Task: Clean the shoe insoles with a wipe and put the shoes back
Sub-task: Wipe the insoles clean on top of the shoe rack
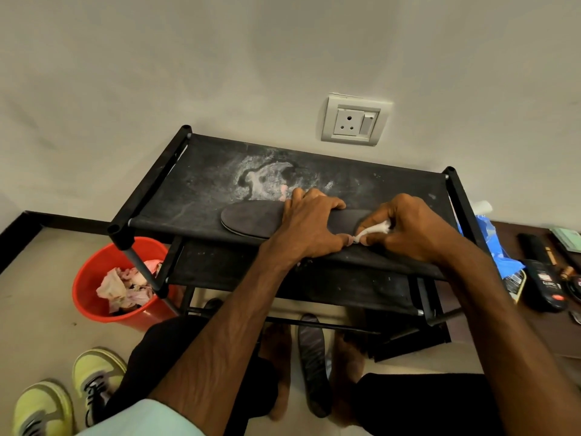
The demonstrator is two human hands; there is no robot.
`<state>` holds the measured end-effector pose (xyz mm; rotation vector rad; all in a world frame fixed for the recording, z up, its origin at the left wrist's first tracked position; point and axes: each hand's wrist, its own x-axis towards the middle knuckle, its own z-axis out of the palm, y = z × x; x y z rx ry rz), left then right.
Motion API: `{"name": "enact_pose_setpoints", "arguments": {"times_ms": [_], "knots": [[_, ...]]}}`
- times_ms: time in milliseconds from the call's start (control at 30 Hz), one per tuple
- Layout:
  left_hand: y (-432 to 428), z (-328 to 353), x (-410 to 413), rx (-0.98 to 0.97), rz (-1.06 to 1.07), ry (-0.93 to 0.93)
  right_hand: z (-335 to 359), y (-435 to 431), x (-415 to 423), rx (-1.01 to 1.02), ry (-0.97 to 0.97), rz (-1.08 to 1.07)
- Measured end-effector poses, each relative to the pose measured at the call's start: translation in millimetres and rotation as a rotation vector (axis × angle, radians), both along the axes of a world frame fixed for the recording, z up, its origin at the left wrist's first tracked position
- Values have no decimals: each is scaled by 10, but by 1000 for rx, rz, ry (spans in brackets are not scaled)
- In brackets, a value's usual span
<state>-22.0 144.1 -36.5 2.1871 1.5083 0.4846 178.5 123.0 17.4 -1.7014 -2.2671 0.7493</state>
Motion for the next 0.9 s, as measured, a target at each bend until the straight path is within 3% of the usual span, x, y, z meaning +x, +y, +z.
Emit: {"name": "enact_pose_setpoints", "arguments": {"times_ms": [200,533,733,900], "knots": [[6,24,-1,6,-2,31,-38,28,-57,26,-67,-96],[-20,62,-13,-32,-18,34,-263,339,-297,309,-137,-331],[-42,174,-94,-52,-73,72,-175,287,-58,355,98,-412],[-22,312,-339,-49,-64,116,-114,153,41,350,164,-395]]}}
